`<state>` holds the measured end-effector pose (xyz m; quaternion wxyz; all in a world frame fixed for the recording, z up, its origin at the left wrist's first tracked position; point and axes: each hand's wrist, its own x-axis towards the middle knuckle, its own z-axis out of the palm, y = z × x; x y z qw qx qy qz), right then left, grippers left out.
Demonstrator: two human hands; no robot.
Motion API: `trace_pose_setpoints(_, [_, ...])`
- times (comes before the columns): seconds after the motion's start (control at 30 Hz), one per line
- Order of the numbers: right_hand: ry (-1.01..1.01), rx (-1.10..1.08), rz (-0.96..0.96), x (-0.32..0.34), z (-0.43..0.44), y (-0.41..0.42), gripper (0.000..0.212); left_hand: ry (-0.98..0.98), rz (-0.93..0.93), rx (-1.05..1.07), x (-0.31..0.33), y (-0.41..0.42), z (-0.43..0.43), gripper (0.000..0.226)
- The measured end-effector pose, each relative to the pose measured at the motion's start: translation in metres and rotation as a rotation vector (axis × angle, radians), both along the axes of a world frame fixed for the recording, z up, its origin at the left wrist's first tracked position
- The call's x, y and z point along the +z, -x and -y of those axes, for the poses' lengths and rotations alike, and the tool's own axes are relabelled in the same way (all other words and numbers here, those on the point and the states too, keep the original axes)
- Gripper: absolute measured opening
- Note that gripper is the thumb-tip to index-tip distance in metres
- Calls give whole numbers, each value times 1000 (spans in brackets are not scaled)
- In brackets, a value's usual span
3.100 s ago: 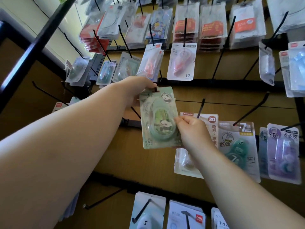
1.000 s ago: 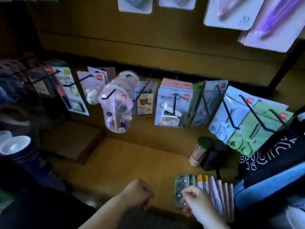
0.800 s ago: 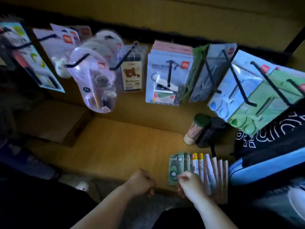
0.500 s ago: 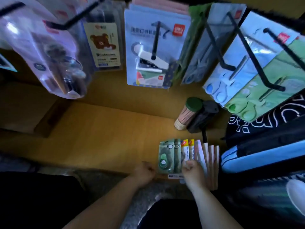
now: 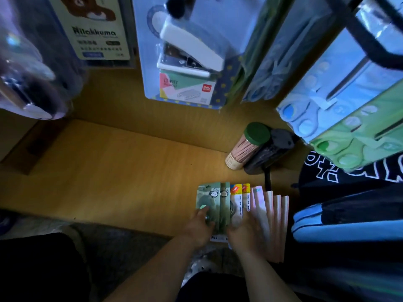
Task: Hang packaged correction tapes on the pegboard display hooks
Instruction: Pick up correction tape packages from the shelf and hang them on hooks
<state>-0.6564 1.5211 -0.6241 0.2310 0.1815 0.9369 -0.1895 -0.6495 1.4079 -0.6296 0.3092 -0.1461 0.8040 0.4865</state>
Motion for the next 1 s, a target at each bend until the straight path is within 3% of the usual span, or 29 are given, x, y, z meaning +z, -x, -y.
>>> trace_pose_setpoints(0.17, [-78, 82, -79, -11, 0, 0, 58, 40, 0, 13, -12, 11, -2, 50])
trace_pose_setpoints(0.3, [197, -189, -234, -5, 2, 5, 57, -27, 10, 112, -22, 12, 2, 47])
trace_pose_setpoints(0.4, [399, -350, -306, -1, 12, 10, 41, -63, 2, 214, -26, 13, 8, 46])
trace_pose_setpoints(0.5, [466, -312, -141, 0, 22, 17, 52, -133, 22, 308, -28, 14, 17, 47])
trace_pose_setpoints(0.67, [567, -187, 117, -4, 27, 29, 36, -290, 93, 424, -29, 15, 25, 46])
trace_pose_setpoints(0.83, [577, -248, 46, -18, 28, 27, 51, -326, 112, 467, -26, 17, 22, 45])
trace_pose_setpoints(1.0, [695, -358, 7, -14, 26, 24, 44, -307, 30, 473, -18, 11, 21, 36])
